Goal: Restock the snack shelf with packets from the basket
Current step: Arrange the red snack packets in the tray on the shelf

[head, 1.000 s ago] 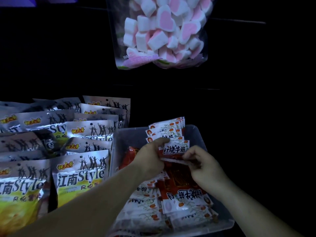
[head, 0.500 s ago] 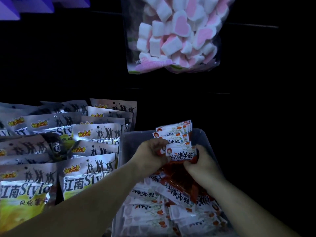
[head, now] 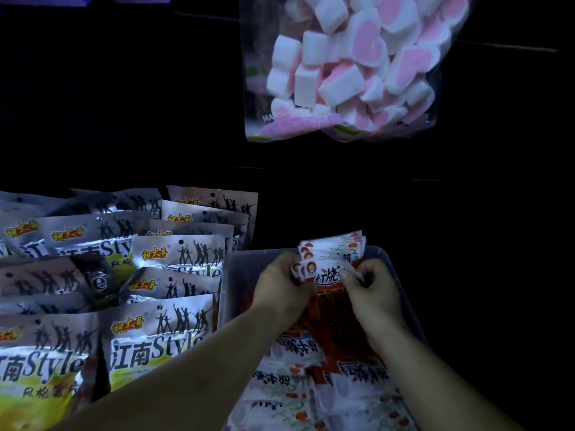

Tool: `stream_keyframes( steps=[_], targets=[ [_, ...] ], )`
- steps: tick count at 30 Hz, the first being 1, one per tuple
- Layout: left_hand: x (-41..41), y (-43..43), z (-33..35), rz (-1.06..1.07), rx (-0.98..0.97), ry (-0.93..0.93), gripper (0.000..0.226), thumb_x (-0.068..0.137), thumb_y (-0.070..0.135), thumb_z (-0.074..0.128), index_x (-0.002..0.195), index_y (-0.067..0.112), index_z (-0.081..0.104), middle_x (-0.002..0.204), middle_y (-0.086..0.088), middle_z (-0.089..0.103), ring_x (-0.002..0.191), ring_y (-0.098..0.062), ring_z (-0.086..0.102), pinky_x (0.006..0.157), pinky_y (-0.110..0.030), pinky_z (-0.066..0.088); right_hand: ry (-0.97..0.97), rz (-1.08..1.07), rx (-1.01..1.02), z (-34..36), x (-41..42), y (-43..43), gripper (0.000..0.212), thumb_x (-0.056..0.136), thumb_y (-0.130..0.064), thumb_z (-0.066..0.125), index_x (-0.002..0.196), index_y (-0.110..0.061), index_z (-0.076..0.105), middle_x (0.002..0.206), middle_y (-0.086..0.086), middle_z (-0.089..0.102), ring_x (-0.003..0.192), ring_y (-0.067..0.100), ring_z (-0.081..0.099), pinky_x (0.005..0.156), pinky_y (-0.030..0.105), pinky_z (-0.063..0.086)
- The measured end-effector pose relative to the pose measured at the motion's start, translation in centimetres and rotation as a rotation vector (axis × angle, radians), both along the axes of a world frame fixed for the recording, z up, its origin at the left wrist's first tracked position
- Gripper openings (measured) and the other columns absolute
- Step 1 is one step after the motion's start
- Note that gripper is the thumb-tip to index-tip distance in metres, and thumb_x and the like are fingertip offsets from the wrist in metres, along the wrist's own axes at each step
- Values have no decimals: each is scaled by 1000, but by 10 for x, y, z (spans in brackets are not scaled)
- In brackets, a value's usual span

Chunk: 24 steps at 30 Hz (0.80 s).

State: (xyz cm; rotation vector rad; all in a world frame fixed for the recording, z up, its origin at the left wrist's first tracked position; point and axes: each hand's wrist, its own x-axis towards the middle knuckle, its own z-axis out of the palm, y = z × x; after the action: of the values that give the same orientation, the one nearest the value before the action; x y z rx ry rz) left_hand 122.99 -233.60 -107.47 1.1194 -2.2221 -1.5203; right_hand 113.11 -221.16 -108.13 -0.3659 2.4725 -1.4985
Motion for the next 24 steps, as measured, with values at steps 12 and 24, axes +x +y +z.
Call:
stream_keyframes(
  steps=[12,24],
  targets=[
    [-12,13,-4,104,145,29,14,95,28,70,92,30,57,88,7,71,79,-12,70,73,-36,62,-9,-4,104,-1,-9,1,35,98,-46,64,103,-15,48,76,-7,49,72,19,55,54,29,34],
    [4,3,11,169,-36,11,21,89,18,76,102,23,59,86,9,68,75,-1,62,58,-14,46,144,81,155,11,-1,27,25,96,-14,69,107,-33,57,88,-18,61,78,1,59,57,16,39]
  ],
)
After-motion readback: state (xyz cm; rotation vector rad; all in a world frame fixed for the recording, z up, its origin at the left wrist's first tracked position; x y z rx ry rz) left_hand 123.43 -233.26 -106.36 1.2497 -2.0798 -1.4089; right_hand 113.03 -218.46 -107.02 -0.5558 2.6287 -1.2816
